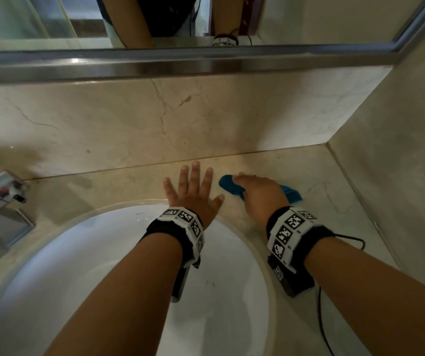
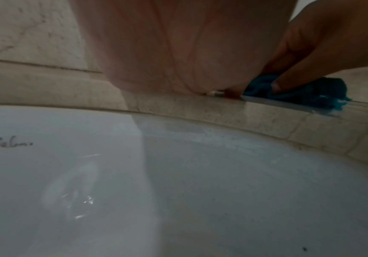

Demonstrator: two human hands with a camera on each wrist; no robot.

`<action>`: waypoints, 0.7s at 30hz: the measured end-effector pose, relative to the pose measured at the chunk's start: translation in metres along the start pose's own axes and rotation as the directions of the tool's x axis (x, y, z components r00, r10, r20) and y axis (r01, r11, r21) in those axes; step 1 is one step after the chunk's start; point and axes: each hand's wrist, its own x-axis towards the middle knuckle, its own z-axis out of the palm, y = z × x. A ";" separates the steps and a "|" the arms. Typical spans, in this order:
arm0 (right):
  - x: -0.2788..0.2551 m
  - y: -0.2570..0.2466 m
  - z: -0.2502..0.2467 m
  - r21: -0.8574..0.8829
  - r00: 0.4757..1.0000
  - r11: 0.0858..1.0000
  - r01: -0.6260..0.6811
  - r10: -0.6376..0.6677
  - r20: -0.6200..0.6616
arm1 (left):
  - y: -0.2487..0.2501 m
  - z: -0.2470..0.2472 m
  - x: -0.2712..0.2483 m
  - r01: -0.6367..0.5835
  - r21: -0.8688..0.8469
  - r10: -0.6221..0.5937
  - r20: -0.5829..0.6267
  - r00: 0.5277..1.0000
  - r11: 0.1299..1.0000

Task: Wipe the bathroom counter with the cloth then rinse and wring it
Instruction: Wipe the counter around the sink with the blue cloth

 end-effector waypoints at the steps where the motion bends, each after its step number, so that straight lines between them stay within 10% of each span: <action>1: 0.001 0.004 0.000 0.021 1.000 1.000 0.021 -0.021 0.007 | 0.000 0.000 0.000 -0.002 -0.002 0.002 0.001 1.000 1.000; 4: 0.017 0.019 -0.008 0.022 0.995 0.999 -0.035 0.033 0.097 | 0.000 -0.001 0.000 -0.009 -0.011 0.009 0.000 1.000 1.000; 10: 0.042 0.031 -0.015 -0.056 0.968 0.980 -0.189 0.177 -0.175 | -0.002 -0.001 0.001 -0.019 -0.021 0.019 -0.003 1.000 1.000; 21: 0.018 0.013 -0.006 0.012 0.998 0.999 0.053 -0.052 -0.032 | 0.000 -0.005 0.000 0.000 -0.024 0.000 0.025 1.000 1.000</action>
